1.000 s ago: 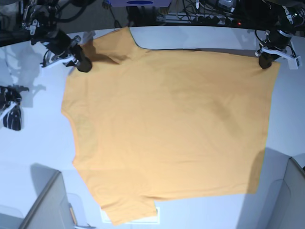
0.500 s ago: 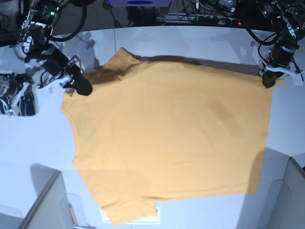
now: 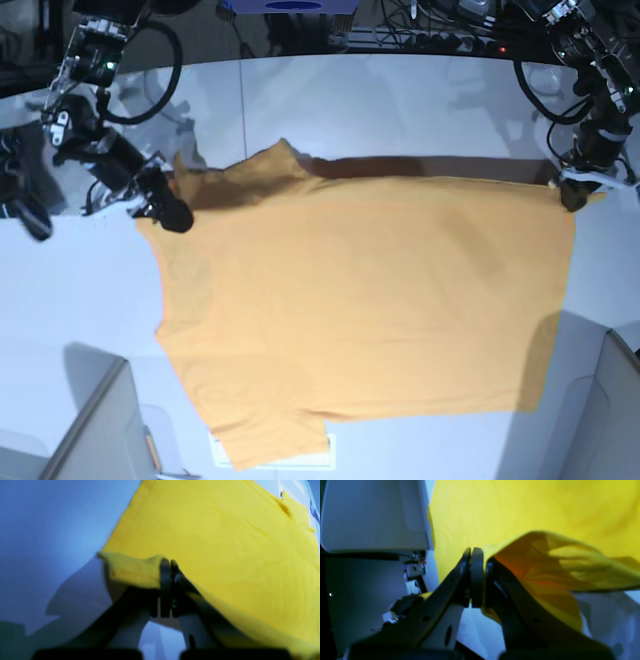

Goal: Fold the T-shirt properly
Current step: 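Pull the shirt by its shoulders toward the robot base with both grippers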

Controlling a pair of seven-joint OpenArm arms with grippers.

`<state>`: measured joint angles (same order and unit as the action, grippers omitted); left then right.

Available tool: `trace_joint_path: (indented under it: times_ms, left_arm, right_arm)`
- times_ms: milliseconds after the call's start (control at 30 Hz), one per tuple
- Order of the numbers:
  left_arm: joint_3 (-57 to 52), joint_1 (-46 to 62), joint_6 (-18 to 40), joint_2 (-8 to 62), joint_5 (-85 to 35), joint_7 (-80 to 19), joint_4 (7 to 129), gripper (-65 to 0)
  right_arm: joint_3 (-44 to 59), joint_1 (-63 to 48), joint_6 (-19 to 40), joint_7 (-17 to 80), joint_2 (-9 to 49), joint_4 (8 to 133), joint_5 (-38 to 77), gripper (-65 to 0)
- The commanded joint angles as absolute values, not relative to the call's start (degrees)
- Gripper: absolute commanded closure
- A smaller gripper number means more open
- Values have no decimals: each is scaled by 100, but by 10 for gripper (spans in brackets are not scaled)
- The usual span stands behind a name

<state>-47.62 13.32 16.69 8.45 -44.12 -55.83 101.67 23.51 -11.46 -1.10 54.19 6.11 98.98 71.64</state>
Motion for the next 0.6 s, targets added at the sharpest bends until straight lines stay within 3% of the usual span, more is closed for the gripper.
trace_joint_path:
  times_ms: [0, 567]
  left_arm:
    - [-4708, 1253, 1719, 927, -4505, -5464, 10255, 0]
    - [-4462, 215, 1719, 980, -3503, -5446, 9112, 0]
  right_arm:
    - [2369, -1015, -66, 5376, 664, 9912, 7292, 0]
    - [2352, 365, -66, 5684, 673, 8207, 7257, 0]
